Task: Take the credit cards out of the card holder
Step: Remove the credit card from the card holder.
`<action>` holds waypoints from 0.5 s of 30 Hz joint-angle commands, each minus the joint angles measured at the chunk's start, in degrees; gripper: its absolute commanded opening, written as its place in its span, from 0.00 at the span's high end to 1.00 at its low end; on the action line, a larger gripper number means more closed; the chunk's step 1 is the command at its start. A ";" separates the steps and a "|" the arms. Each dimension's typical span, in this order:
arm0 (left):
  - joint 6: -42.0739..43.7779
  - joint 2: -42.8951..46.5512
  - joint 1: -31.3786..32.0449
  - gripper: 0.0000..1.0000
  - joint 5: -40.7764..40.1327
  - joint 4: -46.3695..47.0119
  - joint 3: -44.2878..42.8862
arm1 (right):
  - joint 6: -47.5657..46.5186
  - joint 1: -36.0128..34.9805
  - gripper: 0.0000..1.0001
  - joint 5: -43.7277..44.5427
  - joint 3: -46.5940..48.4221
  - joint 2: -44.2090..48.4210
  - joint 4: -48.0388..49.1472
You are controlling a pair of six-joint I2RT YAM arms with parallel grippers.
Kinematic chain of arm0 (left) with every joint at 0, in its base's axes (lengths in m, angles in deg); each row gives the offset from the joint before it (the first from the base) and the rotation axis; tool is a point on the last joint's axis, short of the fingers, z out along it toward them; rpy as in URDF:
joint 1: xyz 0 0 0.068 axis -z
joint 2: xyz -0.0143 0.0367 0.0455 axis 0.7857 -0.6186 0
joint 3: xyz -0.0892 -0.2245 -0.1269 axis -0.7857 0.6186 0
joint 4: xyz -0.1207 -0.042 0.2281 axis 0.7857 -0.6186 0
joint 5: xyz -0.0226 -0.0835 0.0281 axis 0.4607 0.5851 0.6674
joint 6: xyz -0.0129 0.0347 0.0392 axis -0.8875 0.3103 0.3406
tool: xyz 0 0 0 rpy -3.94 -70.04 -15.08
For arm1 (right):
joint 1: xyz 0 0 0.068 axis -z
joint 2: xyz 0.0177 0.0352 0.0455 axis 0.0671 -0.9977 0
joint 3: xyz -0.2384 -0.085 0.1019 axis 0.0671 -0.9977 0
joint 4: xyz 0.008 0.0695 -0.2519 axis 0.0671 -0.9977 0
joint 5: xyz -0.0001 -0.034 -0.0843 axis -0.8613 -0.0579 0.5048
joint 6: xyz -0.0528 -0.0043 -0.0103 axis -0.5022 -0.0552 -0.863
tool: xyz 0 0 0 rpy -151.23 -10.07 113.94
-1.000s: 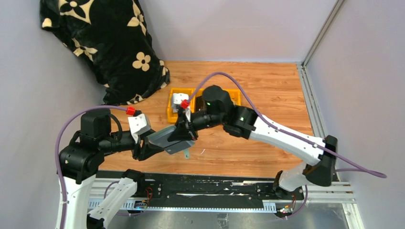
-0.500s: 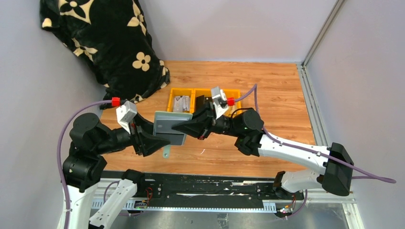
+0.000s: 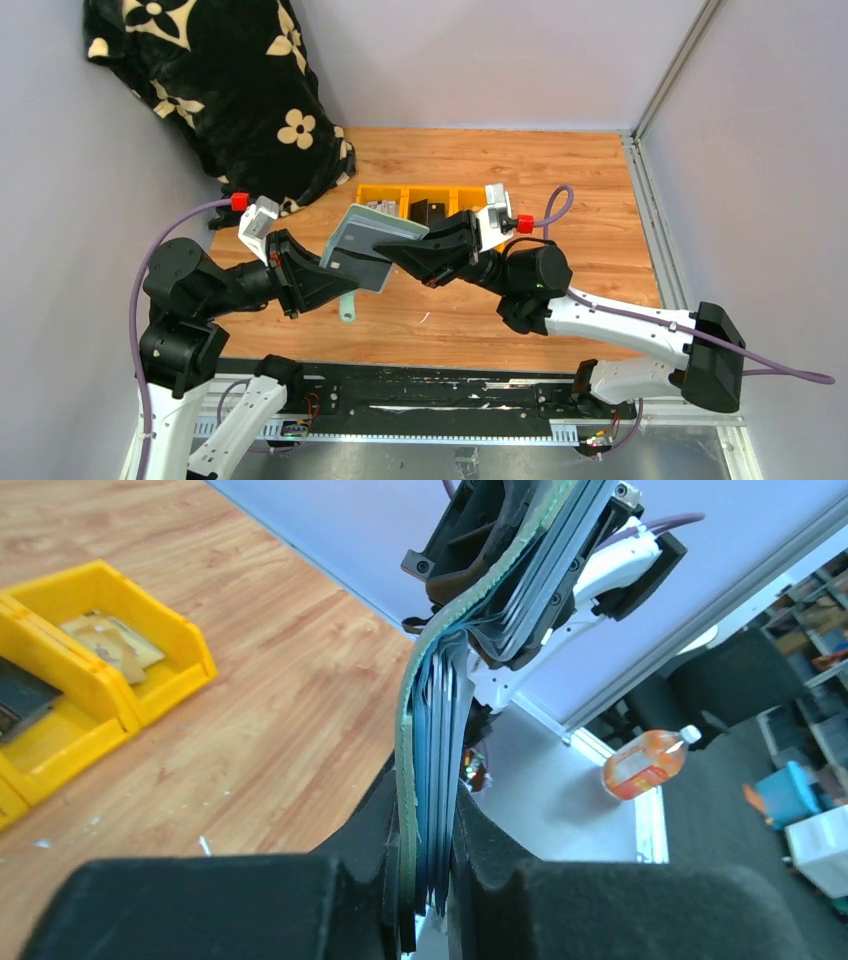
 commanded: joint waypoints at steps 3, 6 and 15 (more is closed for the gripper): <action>1.42 -1.26 -0.01 1.00 -2.03 -1.55 -0.56 | -6.35 -1.59 0.77 2.68 -4.08 0.91 -2.10; 13.12 -3.49 -0.02 1.00 -6.87 -12.80 -4.58 | -13.30 -1.59 0.48 4.64 -3.45 3.28 -12.97; 35.43 -7.13 0.00 1.00 -15.95 -27.31 -9.93 | -32.36 -1.59 0.36 6.27 15.61 -2.32 -56.52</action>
